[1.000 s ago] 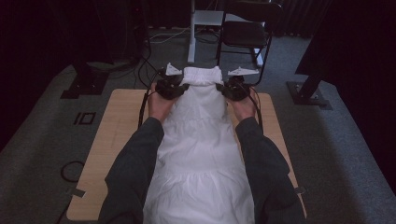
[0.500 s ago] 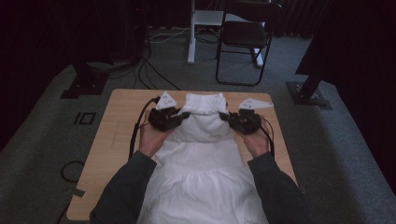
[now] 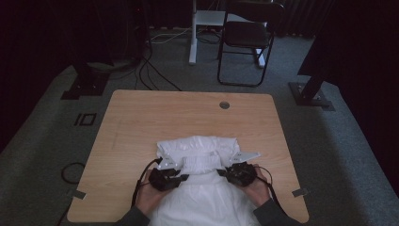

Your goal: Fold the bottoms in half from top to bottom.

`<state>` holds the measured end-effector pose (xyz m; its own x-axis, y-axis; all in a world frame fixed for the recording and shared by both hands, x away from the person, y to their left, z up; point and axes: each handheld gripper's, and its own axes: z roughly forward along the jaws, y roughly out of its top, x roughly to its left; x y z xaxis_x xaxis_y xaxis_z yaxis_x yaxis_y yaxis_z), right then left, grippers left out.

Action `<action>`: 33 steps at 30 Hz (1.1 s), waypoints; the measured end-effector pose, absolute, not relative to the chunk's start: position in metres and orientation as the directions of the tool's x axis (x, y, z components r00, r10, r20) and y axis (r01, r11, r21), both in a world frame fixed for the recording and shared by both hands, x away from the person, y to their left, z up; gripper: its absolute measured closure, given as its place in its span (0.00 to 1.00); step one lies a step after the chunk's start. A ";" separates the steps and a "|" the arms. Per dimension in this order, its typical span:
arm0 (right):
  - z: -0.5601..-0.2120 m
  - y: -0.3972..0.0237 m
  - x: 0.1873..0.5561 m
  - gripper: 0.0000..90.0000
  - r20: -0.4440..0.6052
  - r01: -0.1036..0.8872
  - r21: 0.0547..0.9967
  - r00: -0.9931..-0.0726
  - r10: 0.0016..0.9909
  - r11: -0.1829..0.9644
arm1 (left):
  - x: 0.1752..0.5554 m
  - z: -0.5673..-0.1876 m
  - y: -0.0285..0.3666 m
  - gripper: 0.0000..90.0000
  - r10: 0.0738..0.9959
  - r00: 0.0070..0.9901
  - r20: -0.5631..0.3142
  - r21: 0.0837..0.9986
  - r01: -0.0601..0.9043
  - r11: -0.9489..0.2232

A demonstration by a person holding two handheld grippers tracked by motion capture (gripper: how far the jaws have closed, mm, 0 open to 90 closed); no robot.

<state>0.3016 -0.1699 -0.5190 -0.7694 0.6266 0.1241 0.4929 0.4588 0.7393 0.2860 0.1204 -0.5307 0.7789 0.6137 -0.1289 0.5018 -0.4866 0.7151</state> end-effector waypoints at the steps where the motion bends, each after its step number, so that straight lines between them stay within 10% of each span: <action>1: -0.529 -0.167 0.302 0.92 0.129 0.510 0.718 -0.766 0.629 0.474 | 0.287 -0.539 0.119 0.84 0.620 0.775 -0.122 0.694 0.513 -0.506; 33: -0.545 -0.136 0.442 0.92 0.073 0.575 0.678 -0.672 0.737 0.458 | 0.442 -0.536 0.109 0.84 0.671 0.735 0.092 0.633 0.477 -0.609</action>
<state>0.4423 -0.1356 -0.5453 -0.6724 0.7366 0.0731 0.5752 0.4578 0.6779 0.4418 0.1085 -0.5362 0.7354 0.6714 0.0919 0.4771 -0.6093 0.6333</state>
